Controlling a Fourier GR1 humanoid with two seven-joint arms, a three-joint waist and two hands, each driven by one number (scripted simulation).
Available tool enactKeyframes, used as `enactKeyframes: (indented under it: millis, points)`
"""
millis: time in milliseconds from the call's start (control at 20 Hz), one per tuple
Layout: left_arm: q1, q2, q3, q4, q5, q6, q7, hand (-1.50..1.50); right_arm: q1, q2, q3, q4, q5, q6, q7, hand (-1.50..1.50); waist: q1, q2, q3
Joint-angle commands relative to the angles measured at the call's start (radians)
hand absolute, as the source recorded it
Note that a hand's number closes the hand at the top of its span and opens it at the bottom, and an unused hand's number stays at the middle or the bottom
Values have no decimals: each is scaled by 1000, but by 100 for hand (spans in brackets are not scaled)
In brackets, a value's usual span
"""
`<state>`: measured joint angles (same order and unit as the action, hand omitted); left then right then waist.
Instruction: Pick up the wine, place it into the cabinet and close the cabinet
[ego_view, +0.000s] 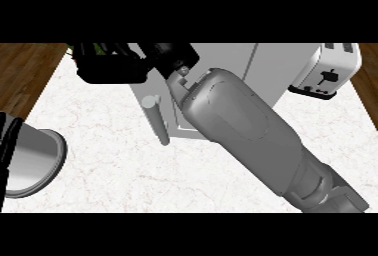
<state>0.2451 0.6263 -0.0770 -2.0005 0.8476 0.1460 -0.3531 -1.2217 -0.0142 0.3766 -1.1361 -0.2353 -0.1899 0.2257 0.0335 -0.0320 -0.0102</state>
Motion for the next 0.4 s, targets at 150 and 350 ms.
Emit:
enactKeyframes:
  millis: [150,350]
  points:
    - [-3,-1,5,-3,8,-8,27,-150,31,-85,-36,180,75,-3,-79,150,-1,44,9]
    - [-20,-18,-12,2,-7,4,29,-150,-25,-82,-64,191,70,0,-60,150,-4,43,8]
